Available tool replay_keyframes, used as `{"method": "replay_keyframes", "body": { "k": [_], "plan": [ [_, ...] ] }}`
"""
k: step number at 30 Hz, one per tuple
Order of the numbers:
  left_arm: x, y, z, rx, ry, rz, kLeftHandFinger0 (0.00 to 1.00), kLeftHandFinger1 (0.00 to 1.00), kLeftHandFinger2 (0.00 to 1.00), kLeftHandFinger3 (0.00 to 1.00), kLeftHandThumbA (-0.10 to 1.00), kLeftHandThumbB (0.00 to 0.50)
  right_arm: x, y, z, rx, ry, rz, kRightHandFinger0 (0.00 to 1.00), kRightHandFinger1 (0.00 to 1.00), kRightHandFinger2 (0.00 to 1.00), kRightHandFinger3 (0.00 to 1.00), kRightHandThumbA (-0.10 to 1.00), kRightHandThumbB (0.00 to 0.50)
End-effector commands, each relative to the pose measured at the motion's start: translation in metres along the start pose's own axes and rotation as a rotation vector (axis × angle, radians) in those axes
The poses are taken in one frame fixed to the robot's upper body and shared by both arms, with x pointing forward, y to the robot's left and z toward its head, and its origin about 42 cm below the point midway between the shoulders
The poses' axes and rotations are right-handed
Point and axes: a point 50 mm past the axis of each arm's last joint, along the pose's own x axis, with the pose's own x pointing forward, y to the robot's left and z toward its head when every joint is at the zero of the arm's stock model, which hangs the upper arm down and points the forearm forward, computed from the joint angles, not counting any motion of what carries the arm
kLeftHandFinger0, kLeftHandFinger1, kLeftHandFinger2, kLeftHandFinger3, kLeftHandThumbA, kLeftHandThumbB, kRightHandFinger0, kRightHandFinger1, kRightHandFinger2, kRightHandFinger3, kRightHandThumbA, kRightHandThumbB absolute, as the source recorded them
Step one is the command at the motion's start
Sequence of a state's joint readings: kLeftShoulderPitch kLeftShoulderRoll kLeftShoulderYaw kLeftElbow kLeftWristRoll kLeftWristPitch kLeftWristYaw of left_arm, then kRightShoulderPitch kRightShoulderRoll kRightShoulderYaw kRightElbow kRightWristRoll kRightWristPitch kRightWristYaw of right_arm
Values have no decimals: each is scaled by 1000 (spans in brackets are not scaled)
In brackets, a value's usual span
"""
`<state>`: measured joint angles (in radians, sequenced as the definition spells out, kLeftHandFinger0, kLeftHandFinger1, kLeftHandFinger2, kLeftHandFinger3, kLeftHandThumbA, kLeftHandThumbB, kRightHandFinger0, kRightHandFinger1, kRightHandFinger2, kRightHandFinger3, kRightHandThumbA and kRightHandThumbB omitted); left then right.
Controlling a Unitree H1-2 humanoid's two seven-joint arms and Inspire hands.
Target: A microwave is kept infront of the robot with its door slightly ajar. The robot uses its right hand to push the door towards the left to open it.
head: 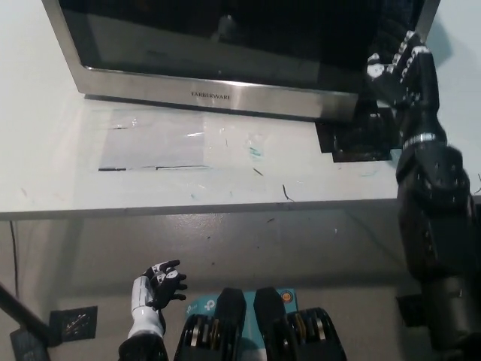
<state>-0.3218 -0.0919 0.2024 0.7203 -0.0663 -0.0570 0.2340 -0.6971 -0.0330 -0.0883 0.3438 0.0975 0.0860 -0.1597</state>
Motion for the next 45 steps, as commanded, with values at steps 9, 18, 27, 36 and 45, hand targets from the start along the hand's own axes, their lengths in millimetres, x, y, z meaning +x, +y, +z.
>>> {"method": "replay_keyframes", "body": {
  "k": [9, 18, 27, 36, 45],
  "plan": [
    [3, -7, 13, 11, -39, -1, 376, 372, 359, 426, 68, 0, -86, 67, 7, 164, 10, 298, 572, 734, 761, 939, 356, 210],
    [3, -8, 13, 10, -41, -2, 393, 390, 388, 466, 71, 0, -131, 58, 11, 187, -13, 371, 609, 719, 721, 933, 394, 193],
    [4, -11, 15, 7, -47, -8, 397, 397, 408, 480, 84, 0, -182, 55, 6, 241, 20, 425, 566, 701, 738, 879, 430, 187],
    [4, -11, 15, -14, -43, -1, 405, 402, 401, 465, 61, 0, -221, 63, -7, 295, 92, 471, 520, 666, 733, 870, 441, 186],
    [7, -14, 18, -21, -44, 1, 375, 391, 398, 441, 59, 0, -251, 77, -17, 309, 161, 552, 535, 708, 758, 888, 474, 205]
  ]
}}
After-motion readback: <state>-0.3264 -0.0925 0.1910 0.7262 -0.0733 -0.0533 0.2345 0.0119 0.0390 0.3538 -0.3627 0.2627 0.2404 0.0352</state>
